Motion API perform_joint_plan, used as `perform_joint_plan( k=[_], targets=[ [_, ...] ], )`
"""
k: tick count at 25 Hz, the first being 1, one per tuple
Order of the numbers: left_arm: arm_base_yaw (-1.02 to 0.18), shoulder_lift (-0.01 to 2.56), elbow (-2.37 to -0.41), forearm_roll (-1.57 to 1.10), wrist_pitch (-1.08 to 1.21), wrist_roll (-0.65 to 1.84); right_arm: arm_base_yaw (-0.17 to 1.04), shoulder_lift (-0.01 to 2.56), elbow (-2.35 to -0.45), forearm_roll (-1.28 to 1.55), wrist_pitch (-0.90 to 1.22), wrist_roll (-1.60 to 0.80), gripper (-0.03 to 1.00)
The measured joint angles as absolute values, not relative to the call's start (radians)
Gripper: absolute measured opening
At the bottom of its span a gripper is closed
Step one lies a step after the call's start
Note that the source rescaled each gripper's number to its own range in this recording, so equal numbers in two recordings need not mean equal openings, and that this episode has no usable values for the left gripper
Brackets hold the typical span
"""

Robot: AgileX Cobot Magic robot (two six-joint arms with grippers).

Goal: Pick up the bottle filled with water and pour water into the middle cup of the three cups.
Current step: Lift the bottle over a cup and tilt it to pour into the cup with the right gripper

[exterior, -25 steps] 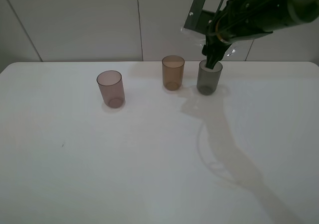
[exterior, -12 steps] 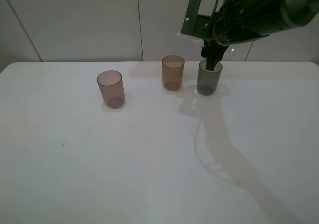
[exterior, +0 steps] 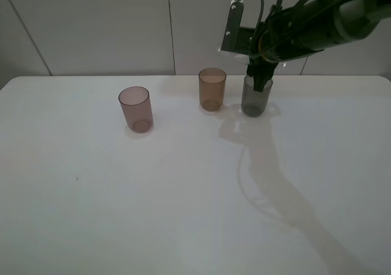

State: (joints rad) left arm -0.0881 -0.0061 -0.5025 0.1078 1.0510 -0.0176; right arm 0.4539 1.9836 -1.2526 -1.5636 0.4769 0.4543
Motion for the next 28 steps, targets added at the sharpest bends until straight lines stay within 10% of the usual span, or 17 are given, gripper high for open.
perform_joint_plan(
  k=[28],
  targets=[
    [-0.088, -0.006, -0.503, 0.108, 1.051, -0.018, 0.454, 2.028, -1.268, -1.727, 0.525, 0.454, 0.02]
  ],
)
